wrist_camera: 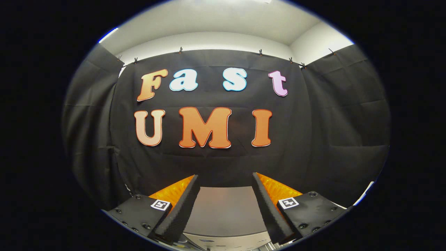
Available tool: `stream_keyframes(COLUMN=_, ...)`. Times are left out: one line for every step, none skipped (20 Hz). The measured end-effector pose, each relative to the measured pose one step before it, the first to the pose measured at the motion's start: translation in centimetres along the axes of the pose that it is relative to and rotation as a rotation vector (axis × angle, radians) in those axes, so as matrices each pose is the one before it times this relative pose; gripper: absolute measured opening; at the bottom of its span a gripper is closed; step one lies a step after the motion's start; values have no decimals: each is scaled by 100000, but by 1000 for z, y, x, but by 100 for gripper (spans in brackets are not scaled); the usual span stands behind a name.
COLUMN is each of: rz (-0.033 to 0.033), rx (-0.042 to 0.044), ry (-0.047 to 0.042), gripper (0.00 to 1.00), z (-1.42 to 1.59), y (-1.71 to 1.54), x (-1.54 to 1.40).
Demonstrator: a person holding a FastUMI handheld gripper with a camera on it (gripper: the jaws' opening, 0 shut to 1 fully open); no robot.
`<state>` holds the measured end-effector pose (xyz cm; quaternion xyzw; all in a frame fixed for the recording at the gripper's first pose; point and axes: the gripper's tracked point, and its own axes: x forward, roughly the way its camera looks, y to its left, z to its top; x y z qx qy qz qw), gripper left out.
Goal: Put the clothes into the washing machine and then close the washing machine lid.
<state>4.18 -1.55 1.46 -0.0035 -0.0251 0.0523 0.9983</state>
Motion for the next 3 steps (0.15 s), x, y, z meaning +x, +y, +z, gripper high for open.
stream_keyframes(rz=-343, rx=-340, ry=-21, gripper=97, z=5, y=-57, x=20)
stream_keyframes(rz=182, rx=-169, ry=95, gripper=97, z=21, y=87, x=145)
stream_keyframes(rz=-145, rx=-80, ry=224, gripper=97, z=-60, y=-5, x=100)
